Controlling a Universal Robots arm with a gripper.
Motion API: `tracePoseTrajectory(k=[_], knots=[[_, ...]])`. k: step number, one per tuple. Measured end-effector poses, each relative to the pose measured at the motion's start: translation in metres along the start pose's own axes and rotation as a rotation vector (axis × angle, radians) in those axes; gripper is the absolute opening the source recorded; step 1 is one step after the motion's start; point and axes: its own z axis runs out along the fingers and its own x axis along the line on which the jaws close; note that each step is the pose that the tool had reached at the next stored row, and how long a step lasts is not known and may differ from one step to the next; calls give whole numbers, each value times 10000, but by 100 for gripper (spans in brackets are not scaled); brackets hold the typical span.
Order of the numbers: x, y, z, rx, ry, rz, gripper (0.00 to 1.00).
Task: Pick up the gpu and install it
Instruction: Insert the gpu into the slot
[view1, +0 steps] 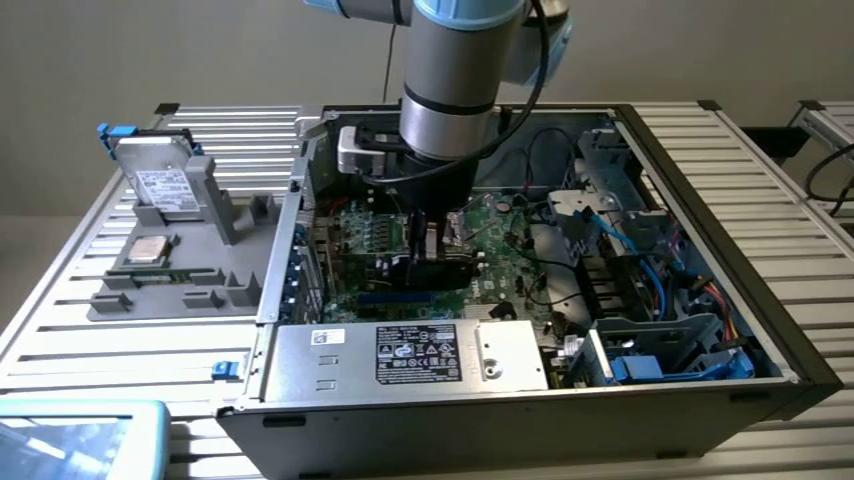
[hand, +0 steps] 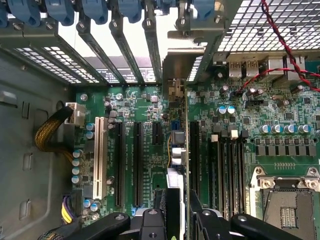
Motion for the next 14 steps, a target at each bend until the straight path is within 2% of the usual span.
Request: tracePoseTrajectory(k=[10, 14], knots=[[9, 3, 4, 1, 0, 1, 28], [10, 29, 8, 7, -2, -2, 28]])
